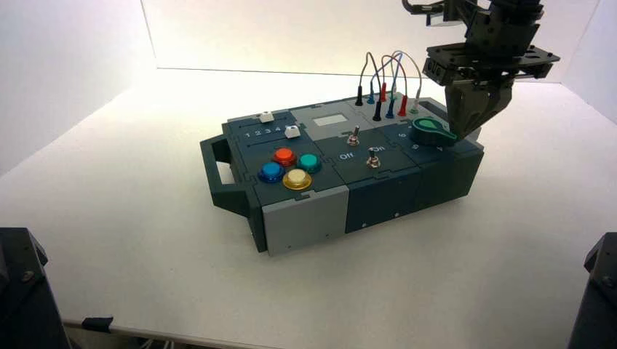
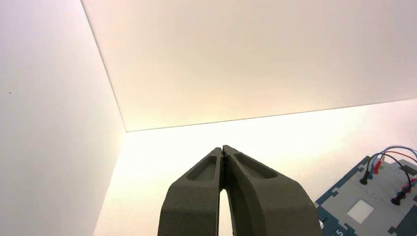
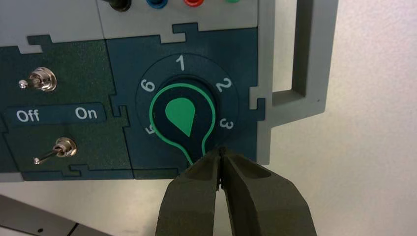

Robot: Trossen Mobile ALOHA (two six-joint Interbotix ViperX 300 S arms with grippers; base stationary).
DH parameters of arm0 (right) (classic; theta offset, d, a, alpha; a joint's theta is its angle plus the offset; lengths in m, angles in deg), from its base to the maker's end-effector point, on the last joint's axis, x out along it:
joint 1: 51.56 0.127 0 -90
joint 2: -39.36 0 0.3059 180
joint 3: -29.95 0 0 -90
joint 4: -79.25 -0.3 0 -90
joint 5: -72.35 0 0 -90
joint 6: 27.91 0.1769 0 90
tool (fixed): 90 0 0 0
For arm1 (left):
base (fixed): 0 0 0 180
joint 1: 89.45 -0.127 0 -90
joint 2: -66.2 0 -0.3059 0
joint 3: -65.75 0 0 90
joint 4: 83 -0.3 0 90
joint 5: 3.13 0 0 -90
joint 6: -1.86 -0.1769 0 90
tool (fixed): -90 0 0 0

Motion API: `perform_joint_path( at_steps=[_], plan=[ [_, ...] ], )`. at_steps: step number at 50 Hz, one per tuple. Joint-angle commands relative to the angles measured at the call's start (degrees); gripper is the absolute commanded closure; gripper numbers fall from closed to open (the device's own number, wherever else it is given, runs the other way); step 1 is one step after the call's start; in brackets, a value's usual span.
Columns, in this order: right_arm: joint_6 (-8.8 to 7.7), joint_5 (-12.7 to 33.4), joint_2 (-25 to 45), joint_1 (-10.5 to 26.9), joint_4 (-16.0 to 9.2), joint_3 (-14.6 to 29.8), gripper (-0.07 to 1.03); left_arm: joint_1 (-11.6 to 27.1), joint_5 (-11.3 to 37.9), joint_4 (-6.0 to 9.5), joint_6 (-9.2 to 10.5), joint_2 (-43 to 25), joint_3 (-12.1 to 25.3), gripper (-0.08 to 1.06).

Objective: Turn the knob to position 4.

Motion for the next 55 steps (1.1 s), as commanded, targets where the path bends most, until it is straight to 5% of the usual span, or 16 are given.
perform_joint_path(
  at_steps=[1, 29, 55],
  plan=[
    [-0.09, 0.1, -1.2, 0.6, -0.5, 0.4, 0.98, 0.2, -0.6, -0.09, -0.09, -0.4, 1.8, 1.01],
    [-0.09, 0.5, -1.5, 1.4, -1.5, 0.2, 0.98, 0.2, 0.5, 0.00, -0.09, -0.7, 2.0, 1.01],
    [0.00, 0.7, -1.5, 1.4, -1.8, 0.4, 0.98, 3.1, 11.2, 0.26, 0.18, -3.9, 3.9, 1.01]
  ],
)
